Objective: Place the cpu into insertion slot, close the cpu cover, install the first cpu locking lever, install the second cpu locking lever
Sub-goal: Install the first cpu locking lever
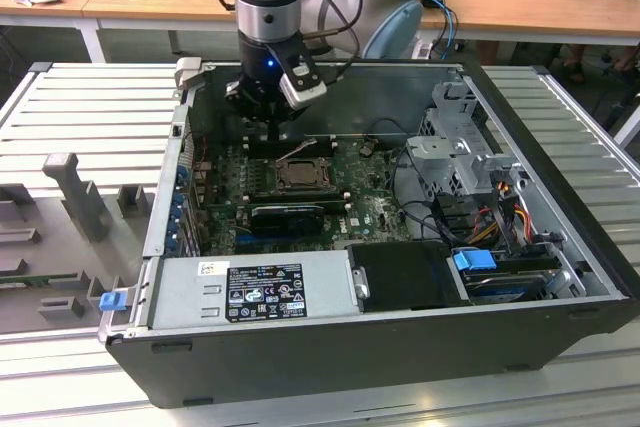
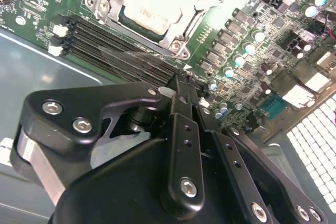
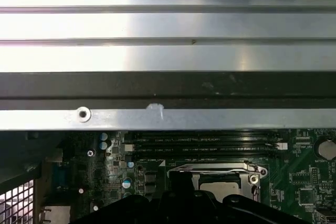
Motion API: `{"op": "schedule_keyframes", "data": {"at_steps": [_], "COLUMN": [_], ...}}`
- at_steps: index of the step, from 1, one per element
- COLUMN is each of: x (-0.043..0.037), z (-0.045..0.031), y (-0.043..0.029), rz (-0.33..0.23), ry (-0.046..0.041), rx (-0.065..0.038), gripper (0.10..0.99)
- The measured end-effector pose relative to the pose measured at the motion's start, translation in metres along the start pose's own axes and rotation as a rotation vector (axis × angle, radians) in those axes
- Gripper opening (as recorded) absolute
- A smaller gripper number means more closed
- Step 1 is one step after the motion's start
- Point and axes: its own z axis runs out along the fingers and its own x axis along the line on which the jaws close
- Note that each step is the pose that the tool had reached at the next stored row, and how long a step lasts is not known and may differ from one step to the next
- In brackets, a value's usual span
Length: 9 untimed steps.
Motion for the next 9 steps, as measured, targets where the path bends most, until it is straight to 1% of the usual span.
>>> {"op": "schedule_keyframes", "data": {"at_steps": [3,7,9], "x": [-0.0043,-0.0074,-0.0120], "z": [0.0010,0.0018,0.0027], "y": [0.0000,0.0000,0.0000], "rz": [0.000,0.000,0.000], "ry": [-0.0001,0.0000,-0.0001], "rx": [0.000,0.000,0.000], "gripper": [0.106,0.106,0.106]}}
